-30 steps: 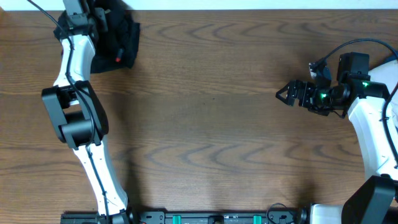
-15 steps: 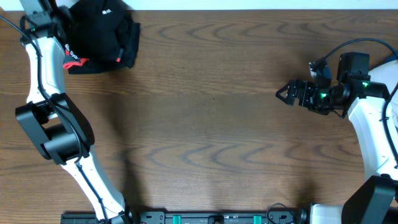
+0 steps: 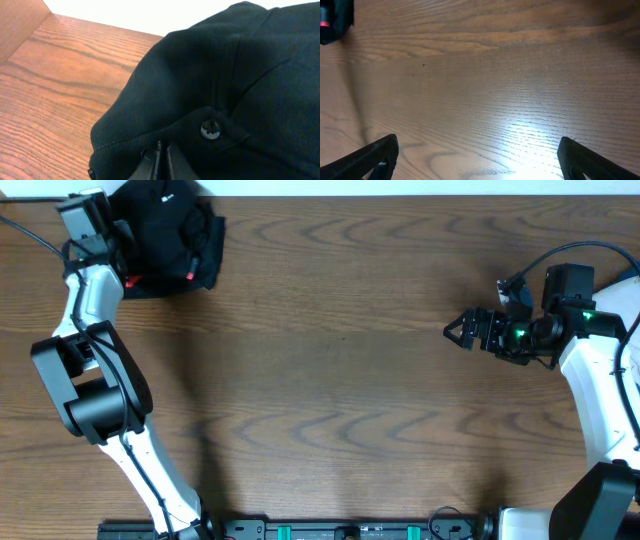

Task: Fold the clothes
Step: 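Place the black shirt onto the pink-trimmed garment stack and press it down, then release the shirt and pull the left gripper back toward the front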

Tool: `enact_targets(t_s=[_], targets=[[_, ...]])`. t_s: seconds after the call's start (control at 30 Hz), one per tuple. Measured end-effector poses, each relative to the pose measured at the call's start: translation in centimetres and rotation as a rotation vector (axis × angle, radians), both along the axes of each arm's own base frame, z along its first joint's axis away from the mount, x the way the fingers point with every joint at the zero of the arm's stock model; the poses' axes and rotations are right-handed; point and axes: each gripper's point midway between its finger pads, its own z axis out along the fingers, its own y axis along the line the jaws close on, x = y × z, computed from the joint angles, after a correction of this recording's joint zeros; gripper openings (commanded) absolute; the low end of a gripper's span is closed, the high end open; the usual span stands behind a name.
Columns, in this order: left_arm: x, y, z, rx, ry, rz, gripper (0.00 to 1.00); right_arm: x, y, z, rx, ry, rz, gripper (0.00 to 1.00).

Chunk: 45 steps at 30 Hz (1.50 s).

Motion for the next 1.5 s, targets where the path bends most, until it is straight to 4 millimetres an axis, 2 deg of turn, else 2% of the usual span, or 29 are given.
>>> enact_targets(t_s=[0.1, 0.13, 0.17, 0.2, 0.23, 0.27, 0.37, 0.43, 0.5, 0.57, 0.63, 0.77, 0.87, 0.97, 1.1, 1.23, 1.37, 1.5], targets=[[-0.1, 0.1, 0.1, 0.003, -0.003, 0.004, 0.07, 0.0, 0.0, 0.0, 0.000, 0.000, 0.000, 0.99], [-0.1, 0.1, 0.2, 0.004, -0.004, 0.004, 0.15, 0.0, 0.0, 0.0, 0.000, 0.000, 0.000, 0.99], [-0.2, 0.1, 0.5, 0.004, -0.007, 0.006, 0.49, 0.0, 0.0, 0.0, 0.000, 0.000, 0.000, 0.99], [-0.3, 0.0, 0.8, 0.007, -0.009, 0.004, 0.72, 0.0, 0.0, 0.0, 0.000, 0.000, 0.000, 0.99], [-0.6, 0.0, 1.3, 0.009, -0.013, 0.007, 0.90, 0.0, 0.0, 0.0, 0.000, 0.000, 0.000, 0.99], [-0.8, -0.1, 1.9, 0.011, -0.017, 0.007, 1.00, 0.0, 0.0, 0.0, 0.000, 0.000, 0.000, 0.99], [-1.3, -0.3, 5.4, 0.024, -0.065, 0.004, 0.98, 0.0, 0.0, 0.0, 0.000, 0.000, 0.000, 0.99], [-1.9, -0.7, 9.1, 0.038, -0.118, 0.001, 0.98, 0.0, 0.0, 0.0, 0.000, 0.000, 0.000, 0.99], [-2.9, -1.3, 13.8, 0.056, -0.185, -0.006, 0.98, 0.0, 0.0, 0.0, 0.000, 0.000, 0.000, 0.99], [-4.7, -2.2, 18.8, 0.067, -0.248, -0.010, 0.98, 0.0, 0.0, 0.0, 0.000, -0.001, 0.000, 0.99], [-6.8, -3.2, 22.4, 0.071, -0.285, -0.012, 0.98, 0.0, 0.0, 0.0, 0.000, -0.002, 0.000, 0.99], [-11.6, -6.1, 26.8, 0.062, -0.281, -0.037, 0.98, 0.1, 0.0, 0.6, -0.004, -0.025, 0.000, 0.99], [-14.5, -8.7, 28.4, 0.048, -0.262, -0.072, 0.98, 0.0, 0.0, 1.7, -0.009, -0.061, 0.000, 0.99], [-17.3, -11.6, 30.3, 0.042, -0.266, -0.120, 0.98, -0.3, 0.0, 3.6, -0.019, -0.121, 0.000, 0.99], [-21.7, -15.9, 33.0, 0.037, -0.296, -0.208, 0.98, -1.5, 0.1, 6.6, -0.040, -0.202, -0.005, 0.99], [-26.2, -19.6, 34.8, 0.027, -0.329, -0.306, 0.98, -3.3, -0.3, 8.1, -0.082, -0.224, -0.024, 0.99], [-29.6, -22.1, 34.2, 0.008, -0.288, -0.388, 0.98, -4.9, -0.6, 8.7, -0.118, -0.220, -0.042, 0.99], [-32.1, -23.6, 32.9, -0.007, -0.227, -0.451, 0.98, -6.5, -0.7, 9.5, -0.135, -0.226, -0.052, 0.99]])
